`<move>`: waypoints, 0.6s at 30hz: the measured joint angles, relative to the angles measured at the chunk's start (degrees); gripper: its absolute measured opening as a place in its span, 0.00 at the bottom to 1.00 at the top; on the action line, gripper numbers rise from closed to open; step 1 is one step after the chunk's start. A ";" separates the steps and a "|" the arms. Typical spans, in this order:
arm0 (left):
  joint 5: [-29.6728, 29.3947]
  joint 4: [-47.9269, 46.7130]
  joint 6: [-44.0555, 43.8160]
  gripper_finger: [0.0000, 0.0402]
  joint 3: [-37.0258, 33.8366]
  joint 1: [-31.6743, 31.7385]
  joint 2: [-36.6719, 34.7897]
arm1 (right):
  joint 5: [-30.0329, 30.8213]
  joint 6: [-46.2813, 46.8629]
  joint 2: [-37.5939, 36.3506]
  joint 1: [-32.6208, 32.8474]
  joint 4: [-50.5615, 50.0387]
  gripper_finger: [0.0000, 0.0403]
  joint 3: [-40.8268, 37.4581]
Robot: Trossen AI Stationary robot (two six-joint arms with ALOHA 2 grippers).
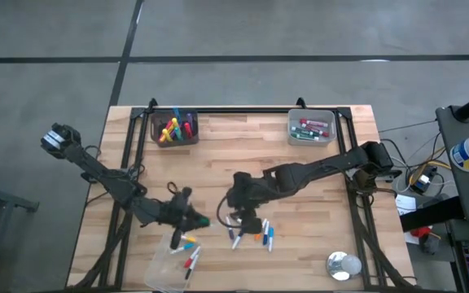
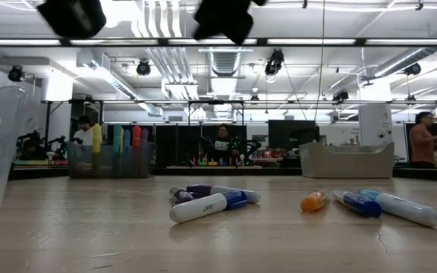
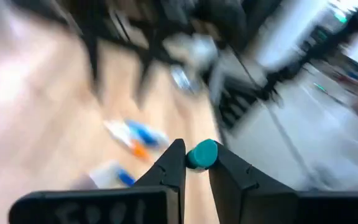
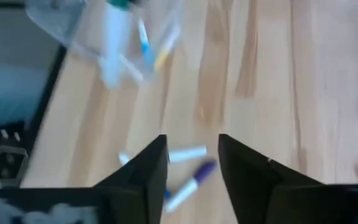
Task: Pick & Place Markers
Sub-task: Put the green and white highlighter pen into the transparent bin
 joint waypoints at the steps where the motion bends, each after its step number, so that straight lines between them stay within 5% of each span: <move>1: 3.82 -1.79 -2.84 0.12 0.00 0.01 -0.10 | 0.00 0.18 0.00 0.07 -1.67 0.37 -0.18; 6: 25.49 -8.58 -16.08 0.12 0.00 -1.76 -0.37 | -0.07 1.10 0.07 0.21 -5.56 0.43 -2.14; 10: 33.71 -13.49 -28.61 0.12 0.00 -3.97 -0.50 | -0.05 0.73 0.07 0.19 -4.06 0.44 -4.70; 18: 30.11 -27.87 -41.62 0.12 -0.04 -4.73 -0.48 | -0.10 0.60 0.07 0.14 -2.94 0.42 -7.91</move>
